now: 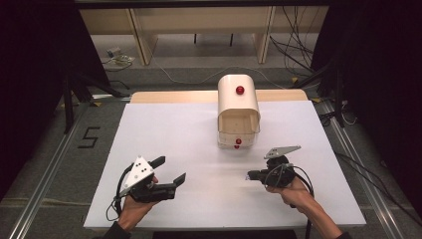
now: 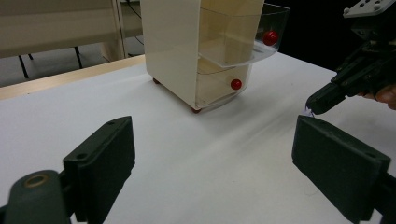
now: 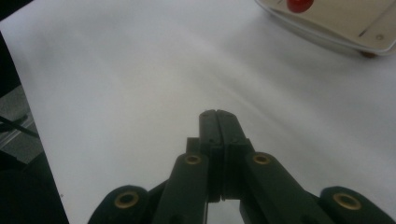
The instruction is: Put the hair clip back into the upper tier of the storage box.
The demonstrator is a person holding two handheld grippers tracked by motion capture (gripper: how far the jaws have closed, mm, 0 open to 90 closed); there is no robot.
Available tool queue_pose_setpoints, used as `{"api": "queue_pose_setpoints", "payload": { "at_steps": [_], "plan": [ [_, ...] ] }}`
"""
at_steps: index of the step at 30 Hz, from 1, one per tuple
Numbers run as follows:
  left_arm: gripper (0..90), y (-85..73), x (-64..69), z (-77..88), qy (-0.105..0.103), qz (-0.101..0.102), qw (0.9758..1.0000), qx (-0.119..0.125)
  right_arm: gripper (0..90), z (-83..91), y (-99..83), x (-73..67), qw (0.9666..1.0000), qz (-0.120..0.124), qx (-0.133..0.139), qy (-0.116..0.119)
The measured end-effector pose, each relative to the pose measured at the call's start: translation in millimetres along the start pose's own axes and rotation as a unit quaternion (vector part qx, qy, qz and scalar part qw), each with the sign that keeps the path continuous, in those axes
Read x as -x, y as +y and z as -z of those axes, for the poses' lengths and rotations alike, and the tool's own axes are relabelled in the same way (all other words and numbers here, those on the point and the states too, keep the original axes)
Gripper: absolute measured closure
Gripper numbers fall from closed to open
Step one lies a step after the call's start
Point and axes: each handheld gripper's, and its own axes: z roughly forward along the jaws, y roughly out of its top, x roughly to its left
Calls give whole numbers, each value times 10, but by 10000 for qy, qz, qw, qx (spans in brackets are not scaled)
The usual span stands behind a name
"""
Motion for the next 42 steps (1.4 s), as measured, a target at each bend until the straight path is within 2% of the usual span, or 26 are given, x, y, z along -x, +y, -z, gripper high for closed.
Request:
{"api": "queue_pose_setpoints", "payload": {
  "at_steps": [19,42],
  "plan": [
    [128,0,3,0,-10,-8,10000,25,900,189,117,-70,9994,105,337,49],
    [128,0,-2,1,-3,-3,10000,30,900,196,350,-255,9974,397,566,219]
  ]
}}
